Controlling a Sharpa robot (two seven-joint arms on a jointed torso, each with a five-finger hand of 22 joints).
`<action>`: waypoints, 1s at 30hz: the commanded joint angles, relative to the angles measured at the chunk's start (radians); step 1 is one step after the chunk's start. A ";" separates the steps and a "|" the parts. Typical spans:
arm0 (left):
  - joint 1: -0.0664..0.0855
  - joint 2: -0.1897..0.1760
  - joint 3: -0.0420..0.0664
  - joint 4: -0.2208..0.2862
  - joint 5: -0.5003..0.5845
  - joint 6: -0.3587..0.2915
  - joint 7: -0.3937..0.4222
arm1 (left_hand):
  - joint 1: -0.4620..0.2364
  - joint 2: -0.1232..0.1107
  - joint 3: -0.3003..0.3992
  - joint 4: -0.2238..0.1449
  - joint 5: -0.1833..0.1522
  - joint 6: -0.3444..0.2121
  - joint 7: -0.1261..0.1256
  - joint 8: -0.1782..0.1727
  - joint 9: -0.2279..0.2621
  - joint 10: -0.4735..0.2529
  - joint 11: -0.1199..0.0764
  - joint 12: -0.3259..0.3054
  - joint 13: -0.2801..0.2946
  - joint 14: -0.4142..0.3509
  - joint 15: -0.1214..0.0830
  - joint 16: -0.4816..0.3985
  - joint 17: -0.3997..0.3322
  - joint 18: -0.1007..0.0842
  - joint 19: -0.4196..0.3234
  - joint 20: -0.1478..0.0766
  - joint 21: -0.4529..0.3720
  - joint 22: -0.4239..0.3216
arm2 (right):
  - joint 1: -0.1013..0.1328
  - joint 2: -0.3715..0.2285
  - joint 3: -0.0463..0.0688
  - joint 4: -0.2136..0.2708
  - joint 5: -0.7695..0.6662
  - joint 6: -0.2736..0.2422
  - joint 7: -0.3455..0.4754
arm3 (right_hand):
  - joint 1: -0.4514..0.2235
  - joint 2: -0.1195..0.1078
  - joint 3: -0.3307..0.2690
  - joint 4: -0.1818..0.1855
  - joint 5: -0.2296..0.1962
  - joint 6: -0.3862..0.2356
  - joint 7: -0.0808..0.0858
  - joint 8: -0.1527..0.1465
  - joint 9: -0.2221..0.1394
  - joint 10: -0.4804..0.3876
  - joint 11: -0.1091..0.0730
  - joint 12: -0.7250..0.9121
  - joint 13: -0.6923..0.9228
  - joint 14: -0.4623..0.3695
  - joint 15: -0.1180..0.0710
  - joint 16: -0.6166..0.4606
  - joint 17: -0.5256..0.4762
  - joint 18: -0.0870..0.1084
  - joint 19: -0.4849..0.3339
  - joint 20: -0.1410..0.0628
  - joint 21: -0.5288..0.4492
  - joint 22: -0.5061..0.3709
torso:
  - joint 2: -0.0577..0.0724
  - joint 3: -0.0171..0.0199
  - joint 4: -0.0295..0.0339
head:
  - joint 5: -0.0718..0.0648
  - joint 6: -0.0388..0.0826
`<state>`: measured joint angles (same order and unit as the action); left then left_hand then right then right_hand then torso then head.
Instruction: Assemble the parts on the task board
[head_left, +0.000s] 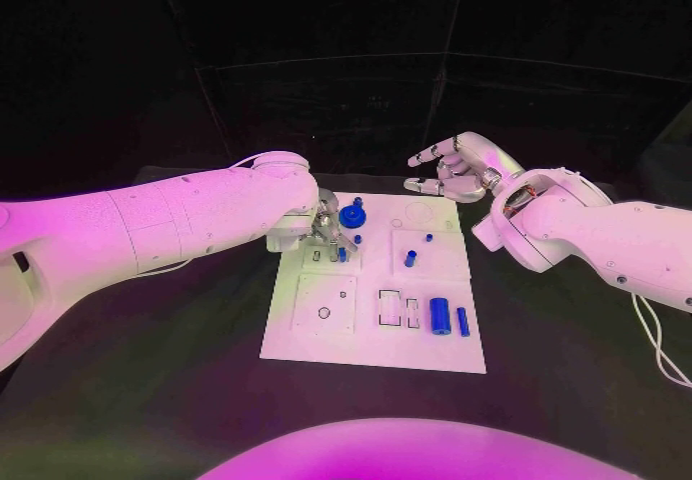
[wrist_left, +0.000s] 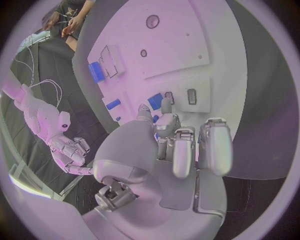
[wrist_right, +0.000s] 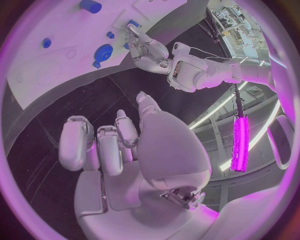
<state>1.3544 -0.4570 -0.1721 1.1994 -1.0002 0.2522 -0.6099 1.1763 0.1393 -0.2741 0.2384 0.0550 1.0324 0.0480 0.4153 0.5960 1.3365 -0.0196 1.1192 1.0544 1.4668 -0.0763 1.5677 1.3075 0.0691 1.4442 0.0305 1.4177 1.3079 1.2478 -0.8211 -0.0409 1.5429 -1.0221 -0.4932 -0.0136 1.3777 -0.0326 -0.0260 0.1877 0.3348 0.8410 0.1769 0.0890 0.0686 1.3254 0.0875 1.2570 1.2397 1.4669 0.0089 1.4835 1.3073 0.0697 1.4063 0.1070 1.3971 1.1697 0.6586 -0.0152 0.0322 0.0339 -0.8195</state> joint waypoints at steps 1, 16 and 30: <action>0.001 0.002 0.000 0.002 -0.005 0.015 -0.007 | 0.015 0.000 0.001 -0.006 -0.003 -0.008 0.002 0.004 0.003 -0.007 0.000 0.004 0.002 0.104 -0.002 0.003 0.263 -0.014 0.006 0.002 0.007 0.007 | 0.002 0.002 0.001 0.000 -0.002 0.006 0.000 | 0.007 0.001 -0.005 -0.001 0.005 -0.005 0.001 0.001 0.000 -0.009 -0.001 -0.006 -0.001 0.065 -0.003 -0.006 0.096 0.008 -0.007 0.003 -0.006 -0.001 | 0.000 -0.0001 0.0008 | -0.001 -0.001; 0.000 0.005 0.000 0.001 -0.005 0.012 -0.007 | 0.049 0.010 0.025 -0.042 -0.003 -0.015 0.002 0.007 0.024 -0.008 -0.001 0.005 0.005 0.104 -0.002 0.003 0.263 -0.014 0.004 0.002 0.007 0.009 | 0.002 0.008 0.001 -0.004 -0.002 0.008 -0.001 | 0.008 0.002 -0.006 -0.001 0.007 -0.004 0.000 0.001 0.000 -0.009 -0.001 -0.006 0.000 0.065 -0.003 -0.006 0.096 0.008 -0.007 0.002 -0.006 -0.001 | 0.000 -0.0003 0.0004 | -0.002 -0.004; 0.000 0.004 0.000 0.010 -0.005 -0.005 -0.006 | 0.231 0.050 0.203 -0.219 0.000 -0.051 -0.004 -0.032 0.036 -0.027 -0.008 -0.019 -0.006 0.104 -0.009 0.003 0.263 -0.012 -0.002 -0.004 0.003 0.007 | 0.002 0.013 0.001 -0.009 -0.002 0.013 -0.004 | 0.008 0.002 -0.006 -0.001 0.007 -0.004 0.000 0.001 0.000 -0.009 -0.001 -0.006 0.000 0.065 -0.003 -0.006 0.096 0.008 -0.007 0.002 -0.006 -0.001 | 0.000 -0.0005 0.0005 | -0.003 -0.008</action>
<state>1.3562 -0.4521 -0.1710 1.2067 -1.0005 0.2525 -0.6101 1.3851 0.1825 -0.1164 0.0668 0.0497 0.9871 0.0465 0.3871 0.6311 1.3144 -0.0268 1.1036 1.0495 1.4668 -0.0763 1.5677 1.3074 0.0692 1.4441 0.0305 1.4215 1.3076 1.2477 -0.8092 -0.0410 1.5341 -1.0221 -0.4872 -0.0185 1.3776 -0.0327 -0.0259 0.1877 0.3397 0.8410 0.1769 0.0890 0.0685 1.3254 0.0875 1.2571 1.2399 1.4669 0.0089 1.4837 1.3078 0.0697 1.4064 0.1070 1.3971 1.1699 0.6587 -0.0156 0.0326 0.0310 -0.8253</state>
